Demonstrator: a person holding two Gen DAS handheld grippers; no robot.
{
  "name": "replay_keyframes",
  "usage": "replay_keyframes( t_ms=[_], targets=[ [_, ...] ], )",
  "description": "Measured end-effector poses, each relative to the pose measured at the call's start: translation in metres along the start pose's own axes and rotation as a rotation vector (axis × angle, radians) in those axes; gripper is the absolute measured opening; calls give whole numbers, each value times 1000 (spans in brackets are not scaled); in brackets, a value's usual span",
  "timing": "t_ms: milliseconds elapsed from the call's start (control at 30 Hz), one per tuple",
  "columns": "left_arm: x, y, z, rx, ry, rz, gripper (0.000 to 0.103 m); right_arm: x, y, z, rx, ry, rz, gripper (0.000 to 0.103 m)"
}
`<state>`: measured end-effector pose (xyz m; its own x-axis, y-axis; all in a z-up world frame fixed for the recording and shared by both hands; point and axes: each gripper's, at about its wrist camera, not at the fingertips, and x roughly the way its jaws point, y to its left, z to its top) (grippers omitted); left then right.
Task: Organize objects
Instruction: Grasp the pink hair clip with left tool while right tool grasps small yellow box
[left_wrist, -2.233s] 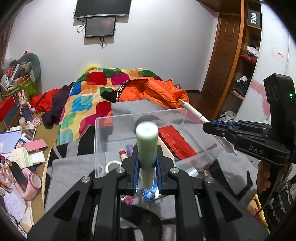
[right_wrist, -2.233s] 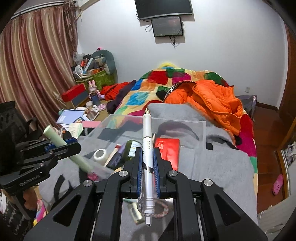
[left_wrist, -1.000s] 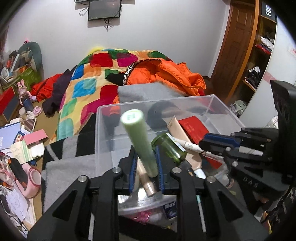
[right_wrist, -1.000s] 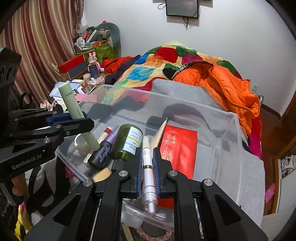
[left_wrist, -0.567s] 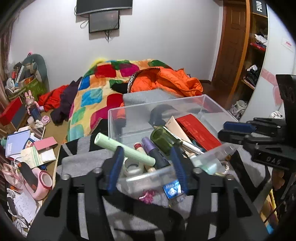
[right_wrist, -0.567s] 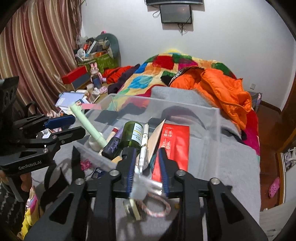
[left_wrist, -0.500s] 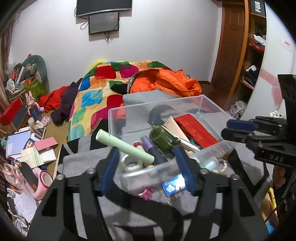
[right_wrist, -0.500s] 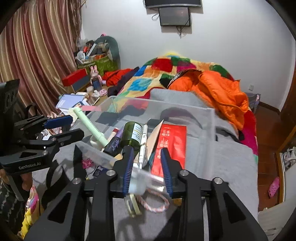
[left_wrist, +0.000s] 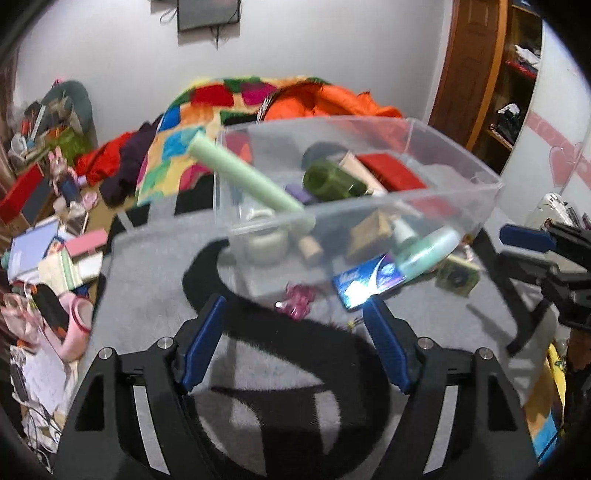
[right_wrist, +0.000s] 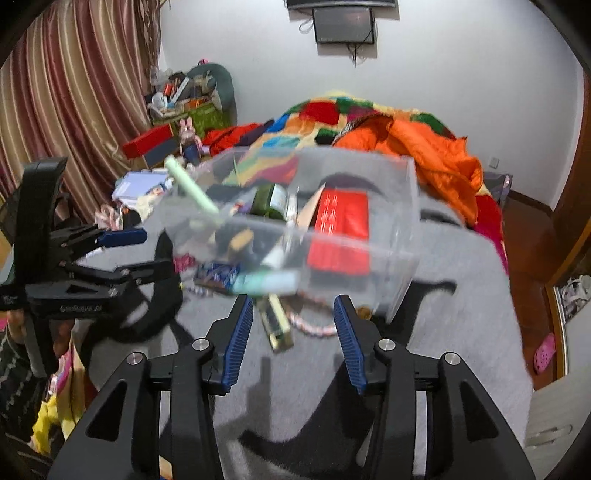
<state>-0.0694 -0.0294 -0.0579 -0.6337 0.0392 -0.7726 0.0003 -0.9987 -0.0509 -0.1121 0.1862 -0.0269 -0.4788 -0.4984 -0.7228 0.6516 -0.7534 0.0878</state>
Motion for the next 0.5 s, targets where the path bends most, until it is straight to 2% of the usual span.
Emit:
replay_keyframes(
  t_ms=[200,267,333,400,500],
  targets=[
    [19,4,0,-16,43,-7,54,21,2,-12,5,52,1,42],
    [24,4,1,-22,58,-10,45,26,3,-13,3,51,-8,42],
    [27,3,3,-20,62,-12,42,29,6,-15,0,51,-7,42],
    [27,0,4,-18,62,-22,32,31,8,-16,2,48,-2,41],
    [29,-3,5,-12,64,-19,25,34,9,-16,10,50,7,29]
  ],
)
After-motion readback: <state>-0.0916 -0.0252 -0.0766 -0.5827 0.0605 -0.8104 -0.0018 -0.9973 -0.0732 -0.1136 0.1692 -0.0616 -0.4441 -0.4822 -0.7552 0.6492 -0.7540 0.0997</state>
